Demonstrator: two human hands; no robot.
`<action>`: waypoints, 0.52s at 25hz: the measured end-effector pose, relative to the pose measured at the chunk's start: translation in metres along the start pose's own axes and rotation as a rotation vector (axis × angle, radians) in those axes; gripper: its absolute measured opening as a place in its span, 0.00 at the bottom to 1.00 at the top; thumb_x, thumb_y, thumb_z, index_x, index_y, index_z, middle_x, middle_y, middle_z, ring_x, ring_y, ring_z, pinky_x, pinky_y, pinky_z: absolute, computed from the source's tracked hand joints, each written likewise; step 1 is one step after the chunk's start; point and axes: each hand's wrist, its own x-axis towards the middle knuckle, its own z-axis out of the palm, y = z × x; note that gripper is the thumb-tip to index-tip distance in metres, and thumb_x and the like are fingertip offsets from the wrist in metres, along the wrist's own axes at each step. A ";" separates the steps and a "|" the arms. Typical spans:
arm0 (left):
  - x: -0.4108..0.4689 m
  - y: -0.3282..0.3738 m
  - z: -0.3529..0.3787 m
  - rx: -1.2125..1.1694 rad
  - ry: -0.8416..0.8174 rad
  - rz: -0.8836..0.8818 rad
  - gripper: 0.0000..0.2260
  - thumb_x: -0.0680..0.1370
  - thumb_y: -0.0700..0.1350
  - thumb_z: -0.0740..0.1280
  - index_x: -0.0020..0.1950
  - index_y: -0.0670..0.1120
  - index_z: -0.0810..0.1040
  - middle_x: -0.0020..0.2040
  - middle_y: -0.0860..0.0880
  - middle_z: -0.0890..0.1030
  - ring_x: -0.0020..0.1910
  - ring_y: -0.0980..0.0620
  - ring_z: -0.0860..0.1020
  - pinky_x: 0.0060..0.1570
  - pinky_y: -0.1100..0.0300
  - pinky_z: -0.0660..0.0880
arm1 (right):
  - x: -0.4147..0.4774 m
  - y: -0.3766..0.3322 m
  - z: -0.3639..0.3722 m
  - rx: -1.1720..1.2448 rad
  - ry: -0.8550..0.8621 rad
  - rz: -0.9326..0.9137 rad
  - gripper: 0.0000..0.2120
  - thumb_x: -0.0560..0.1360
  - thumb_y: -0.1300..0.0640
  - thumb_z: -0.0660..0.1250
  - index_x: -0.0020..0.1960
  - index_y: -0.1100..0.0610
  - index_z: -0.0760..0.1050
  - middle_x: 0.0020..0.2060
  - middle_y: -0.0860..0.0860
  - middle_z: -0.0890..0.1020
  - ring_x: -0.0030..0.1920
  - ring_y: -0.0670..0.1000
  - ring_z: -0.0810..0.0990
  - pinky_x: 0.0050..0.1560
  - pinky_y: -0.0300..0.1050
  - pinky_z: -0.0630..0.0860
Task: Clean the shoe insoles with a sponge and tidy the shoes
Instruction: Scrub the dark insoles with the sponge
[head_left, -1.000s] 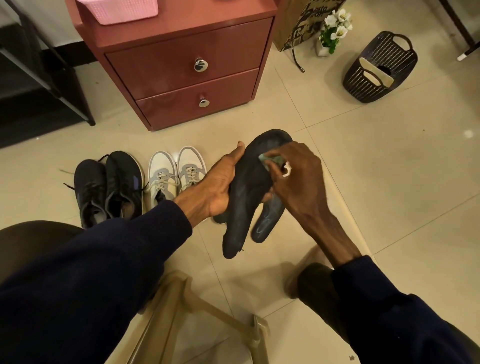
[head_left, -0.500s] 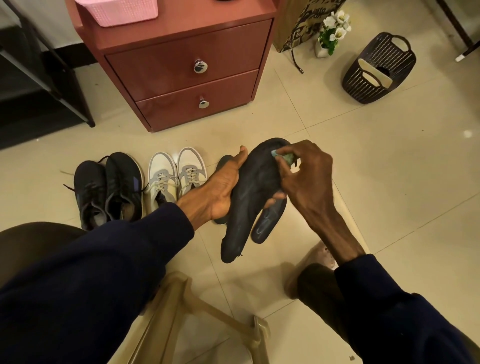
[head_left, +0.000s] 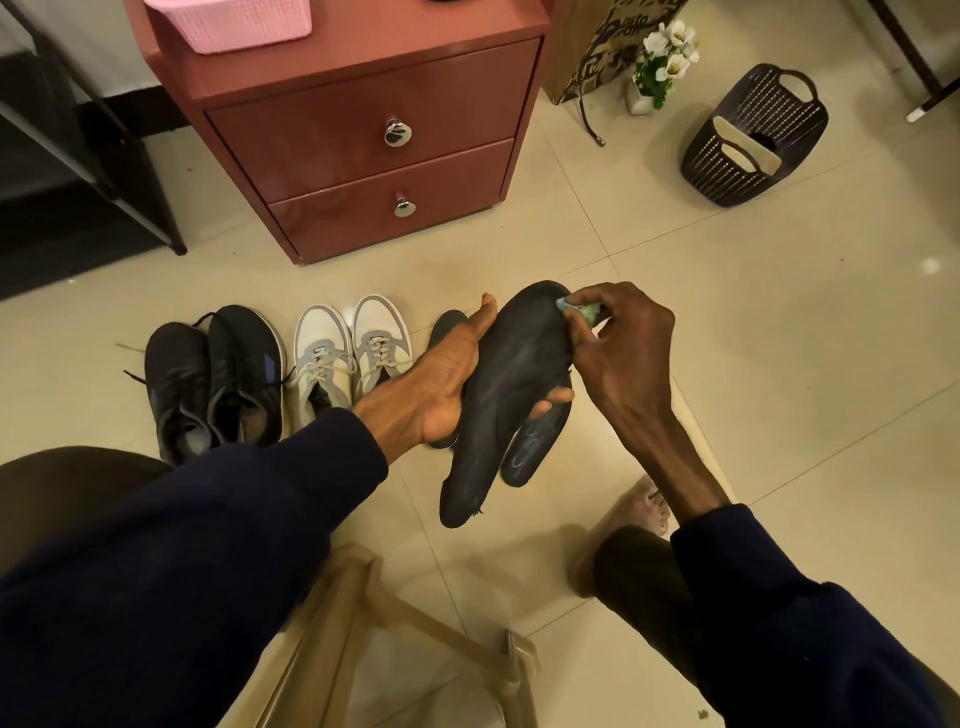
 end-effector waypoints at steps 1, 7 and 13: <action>0.001 0.001 -0.002 -0.004 0.006 0.003 0.31 0.80 0.68 0.61 0.67 0.43 0.80 0.64 0.38 0.82 0.68 0.36 0.76 0.67 0.41 0.73 | -0.001 -0.004 0.001 0.034 -0.022 -0.024 0.04 0.76 0.60 0.75 0.50 0.55 0.85 0.45 0.50 0.85 0.44 0.48 0.81 0.47 0.45 0.81; 0.001 0.000 -0.003 0.033 0.004 0.009 0.31 0.80 0.67 0.61 0.71 0.44 0.78 0.67 0.38 0.80 0.69 0.36 0.76 0.68 0.42 0.72 | 0.001 -0.017 0.001 0.068 -0.095 -0.076 0.06 0.75 0.58 0.76 0.52 0.57 0.85 0.48 0.51 0.85 0.47 0.48 0.82 0.51 0.40 0.80; -0.001 -0.002 -0.003 0.060 -0.071 -0.020 0.32 0.80 0.67 0.62 0.71 0.43 0.77 0.67 0.38 0.80 0.69 0.33 0.75 0.58 0.44 0.78 | 0.002 -0.012 -0.007 0.081 -0.061 -0.048 0.03 0.77 0.59 0.74 0.50 0.56 0.85 0.45 0.45 0.82 0.43 0.40 0.78 0.47 0.36 0.78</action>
